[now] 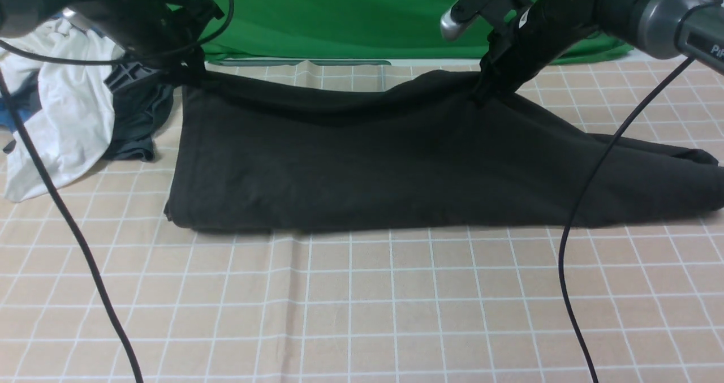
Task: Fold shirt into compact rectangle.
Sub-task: 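Fold the black garment in half by bringing its near edge over to the far edge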
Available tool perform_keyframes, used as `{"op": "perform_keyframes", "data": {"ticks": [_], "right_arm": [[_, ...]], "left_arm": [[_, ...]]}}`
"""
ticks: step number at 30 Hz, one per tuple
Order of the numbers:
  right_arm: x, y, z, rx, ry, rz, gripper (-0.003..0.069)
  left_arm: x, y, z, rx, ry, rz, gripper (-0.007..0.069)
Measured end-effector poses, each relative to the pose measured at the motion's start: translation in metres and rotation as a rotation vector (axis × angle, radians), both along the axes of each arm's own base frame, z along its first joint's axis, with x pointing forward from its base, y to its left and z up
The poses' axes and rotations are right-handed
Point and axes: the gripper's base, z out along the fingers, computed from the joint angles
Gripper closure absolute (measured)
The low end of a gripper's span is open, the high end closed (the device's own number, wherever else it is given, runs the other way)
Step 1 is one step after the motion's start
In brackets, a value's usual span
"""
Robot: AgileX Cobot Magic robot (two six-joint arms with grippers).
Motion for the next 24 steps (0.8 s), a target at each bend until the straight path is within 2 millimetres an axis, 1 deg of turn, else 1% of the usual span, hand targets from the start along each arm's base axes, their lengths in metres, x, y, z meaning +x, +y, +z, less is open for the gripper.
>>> {"op": "perform_keyframes", "data": {"ticks": [3, 5, 7, 9, 11, 12, 13, 15, 18, 19, 20, 21, 22, 24], "right_arm": [[0.005, 0.001, -0.012, 0.003, -0.013, -0.003, 0.0608], [0.008, 0.002, -0.017, 0.004, -0.018, -0.004, 0.0608], [0.012, 0.002, -0.026, 0.008, -0.036, -0.007, 0.0603], [0.014, 0.003, -0.027, 0.011, -0.049, -0.008, 0.0597], [0.016, 0.003, -0.028, 0.016, -0.071, -0.009, 0.058], [0.017, 0.003, -0.027, 0.02, -0.088, -0.01, 0.0568], [0.017, 0.004, -0.027, 0.022, -0.09, -0.012, 0.0566], [0.02, 0.004, -0.026, 0.048, -0.127, -0.032, 0.0528], [0.023, 0.005, -0.03, 0.08, -0.128, -0.065, 0.0473], [0.023, 0.005, -0.031, 0.093, -0.123, -0.08, 0.043], [0.023, 0.005, -0.031, 0.094, -0.121, -0.082, 0.0423], [0.022, 0.005, -0.031, 0.095, -0.115, -0.086, 0.0398], [0.021, 0.004, -0.029, 0.091, -0.1, -0.09, 0.0354], [0.017, 0.002, -0.021, 0.089, -0.08, -0.097, 0.0337]], "left_arm": [[0.006, 0.0, -0.011, 0.001, -0.011, 0.004, 0.0594], [0.008, 0.0, -0.014, 0.001, -0.016, 0.005, 0.0593], [0.013, 0.001, -0.019, 0.009, -0.034, 0.006, 0.0588], [0.014, 0.001, -0.021, 0.012, -0.047, 0.007, 0.0576], [0.018, 0.001, -0.024, 0.015, -0.069, 0.009, 0.0545], [0.019, 0.002, -0.025, 0.016, -0.079, 0.01, 0.0515], [0.02, 0.002, -0.025, 0.016, -0.082, 0.01, 0.051], [0.022, 0.002, -0.025, 0.022, -0.11, 0.011, 0.0439], [0.023, 0.002, -0.023, 0.024, -0.123, 0.011, 0.0385], [0.021, 0.002, -0.021, 0.022, -0.12, 0.011, 0.0371], [0.021, 0.002, -0.019, 0.02, -0.121, 0.011, 0.037], [0.019, 0.001, -0.016, 0.019, -0.113, 0.002, 0.0371], [0.014, -0.001, -0.009, 0.019, -0.105, -0.036, 0.0386], [0.008, -0.008, 0.001, 0.014, -0.09, -0.105, 0.0429]]}}
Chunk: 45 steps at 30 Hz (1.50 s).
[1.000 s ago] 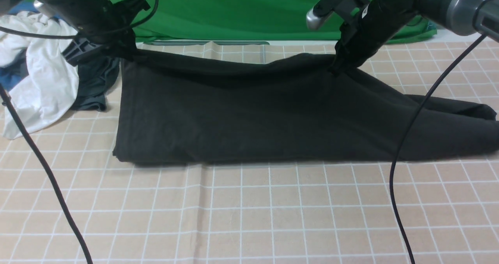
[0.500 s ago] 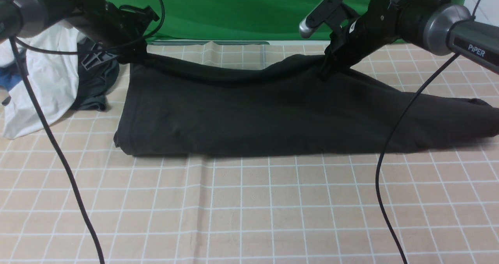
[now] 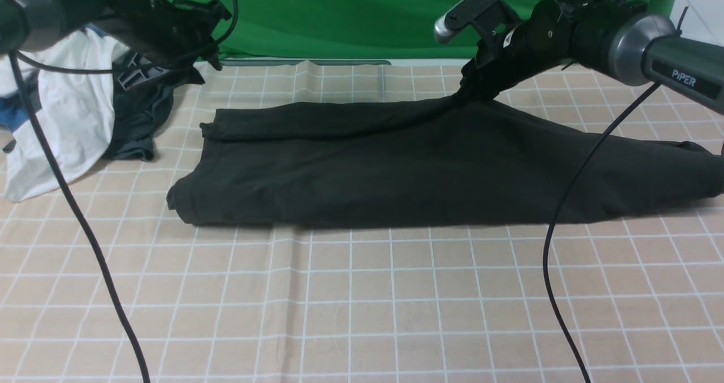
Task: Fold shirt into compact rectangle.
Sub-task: 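Fold the black garment in half by bringing its near edge over to the far edge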
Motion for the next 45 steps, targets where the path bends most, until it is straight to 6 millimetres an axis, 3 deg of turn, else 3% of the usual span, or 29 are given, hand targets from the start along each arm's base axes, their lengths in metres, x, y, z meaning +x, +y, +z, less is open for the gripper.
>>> {"op": "perform_keyframes", "data": {"ticks": [4, 6, 8, 11, 12, 13, 18, 26, 31, 36, 39, 40, 43, 45], "right_arm": [[-0.019, -0.005, 0.039, 0.018, 0.07, -0.032, 0.0423], [-0.035, -0.009, 0.067, 0.03, 0.104, -0.051, 0.0543], [-0.043, -0.011, 0.083, 0.036, 0.114, -0.059, 0.059], [-0.062, -0.016, 0.105, 0.036, 0.176, -0.067, 0.0624], [-0.063, -0.016, 0.106, 0.035, 0.18, -0.067, 0.0624], [-0.07, -0.018, 0.113, 0.034, 0.205, -0.069, 0.0624], [-0.083, -0.021, 0.127, 0.026, 0.242, -0.07, 0.0624], [-0.107, -0.027, 0.169, 0.061, 0.167, -0.077, 0.0623], [-0.119, -0.029, 0.183, 0.087, 0.164, -0.077, 0.0623], [-0.128, -0.032, 0.184, 0.059, 0.227, -0.078, 0.0623], [-0.128, -0.035, 0.182, 0.035, 0.243, -0.099, 0.0623], [-0.128, -0.037, 0.182, 0.032, 0.243, -0.111, 0.0623], [-0.126, -0.043, 0.182, 0.04, 0.245, -0.144, 0.0623], [-0.125, -0.052, 0.181, 0.053, 0.253, -0.181, 0.0623]], "left_arm": [[-0.014, -0.033, 0.007, 0.05, 0.059, -0.186, 0.0568], [-0.019, -0.059, -0.001, 0.084, 0.103, -0.274, 0.0602], [-0.019, -0.073, -0.01, 0.107, 0.127, -0.317, 0.0614], [-0.018, -0.104, -0.043, 0.146, 0.188, -0.399, 0.0614], [-0.018, -0.105, -0.046, 0.147, 0.19, -0.402, 0.0614], [-0.014, -0.112, -0.064, 0.163, 0.204, -0.413, 0.0614], [0.001, -0.111, -0.094, 0.175, 0.15, -0.39, 0.0612], [0.028, -0.1, -0.107, 0.155, -0.069, -0.303, 0.0611], [0.043, -0.087, -0.109, 0.121, -0.21, -0.221, 0.0611], [0.044, -0.067, -0.089, 0.044, -0.134, -0.166, 0.0611], [0.032, -0.059, -0.053, 0.074, -0.061, -0.242, 0.0611], [0.025, -0.055, -0.032, 0.083, -0.055, -0.259, 0.0611], [-0.002, -0.044, 0.014, 0.14, -0.012, -0.301, 0.0611], [-0.024, -0.036, 0.032, 0.175, 0.005, -0.292, 0.0611]]}}
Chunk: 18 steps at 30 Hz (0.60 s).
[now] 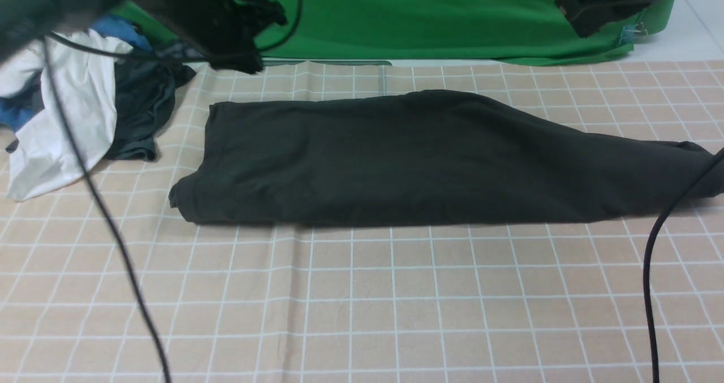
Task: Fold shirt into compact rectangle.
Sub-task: 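Pull the folded dark garment lengthwise by its ends to straighten it flat on the table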
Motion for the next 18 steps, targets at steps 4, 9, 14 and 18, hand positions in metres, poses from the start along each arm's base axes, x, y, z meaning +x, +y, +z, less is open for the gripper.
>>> {"op": "perform_keyframes", "data": {"ticks": [4, 9, 14, 18], "right_arm": [[-0.008, -0.019, -0.008, 0.015, 0.044, -0.055, 0.0623], [-0.024, -0.026, -0.015, 0.031, 0.094, -0.067, 0.0623], [-0.028, -0.025, -0.014, 0.037, 0.094, -0.049, 0.0623], [-0.028, -0.024, -0.013, 0.053, 0.096, -0.042, 0.0623]], "left_arm": [[-0.043, 0.01, 0.0, 0.029, 0.045, 0.047, 0.0611], [-0.068, 0.012, -0.03, -0.004, 0.034, 0.079, 0.0611], [-0.07, 0.014, -0.075, 0.032, 0.14, 0.082, 0.0611], [-0.073, 0.016, -0.106, 0.053, 0.269, 0.102, 0.0611]]}}
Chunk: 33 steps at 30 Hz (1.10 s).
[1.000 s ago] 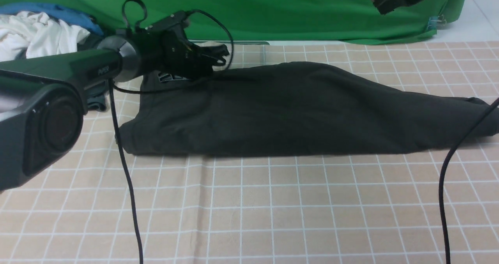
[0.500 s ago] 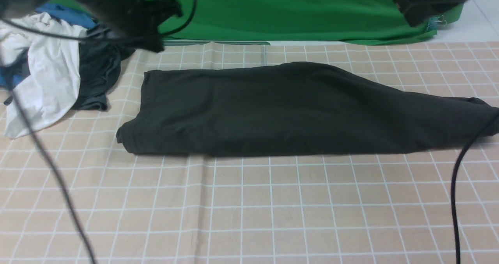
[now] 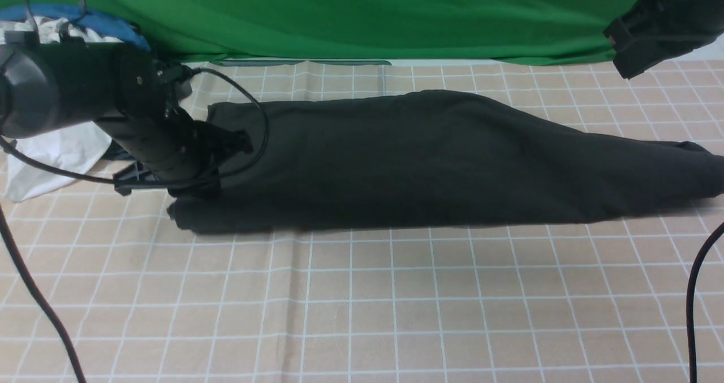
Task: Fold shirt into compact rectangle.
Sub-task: 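Pull the folded dark garment lengthwise by its ends to straighten it flat on the table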
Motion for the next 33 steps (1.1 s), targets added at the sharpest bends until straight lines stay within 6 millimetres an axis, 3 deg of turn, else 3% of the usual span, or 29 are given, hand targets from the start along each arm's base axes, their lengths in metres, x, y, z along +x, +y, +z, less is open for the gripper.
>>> {"op": "perform_keyframes", "data": {"ticks": [8, 12, 14, 15, 17, 19, 24, 25, 29, 33], "right_arm": [[0.002, -0.013, 0.0, -0.001, 0.0, -0.034, 0.0623], [0.005, -0.039, 0.0, 0.016, 0.005, -0.14, 0.0623], [0.006, -0.061, 0.0, 0.028, 0.008, -0.228, 0.0623], [0.006, -0.061, 0.0, 0.029, 0.009, -0.23, 0.0623], [0.006, -0.087, -0.004, 0.035, 0.02, -0.317, 0.0623], [0.007, -0.094, -0.007, 0.035, 0.033, -0.34, 0.0623], [0.022, -0.119, -0.053, 0.032, 0.163, -0.408, 0.061], [0.023, -0.119, -0.055, 0.032, 0.169, -0.408, 0.061], [0.042, -0.12, -0.11, 0.035, 0.292, -0.408, 0.0603], [0.056, -0.116, -0.139, 0.032, 0.317, -0.398, 0.0595]], "left_arm": [[-0.006, 0.002, -0.003, 0.021, 0.08, -0.001, 0.0611], [-0.008, 0.002, 0.003, 0.023, 0.073, -0.003, 0.0611], [-0.011, 0.002, 0.015, 0.015, 0.049, 0.0, 0.0611], [-0.011, 0.002, 0.015, 0.015, 0.049, 0.0, 0.0611], [-0.014, 0.001, 0.031, -0.001, 0.002, 0.004, 0.0611], [-0.015, 0.001, 0.033, -0.008, -0.005, 0.007, 0.0611], [-0.02, 0.0, 0.006, -0.011, 0.084, 0.003, 0.0611], [-0.02, 0.0, 0.003, -0.01, 0.091, 0.003, 0.0611], [-0.021, 0.001, -0.007, 0.005, 0.1, -0.007, 0.0611], [-0.021, 0.002, -0.008, 0.015, 0.099, -0.013, 0.0611]]}}
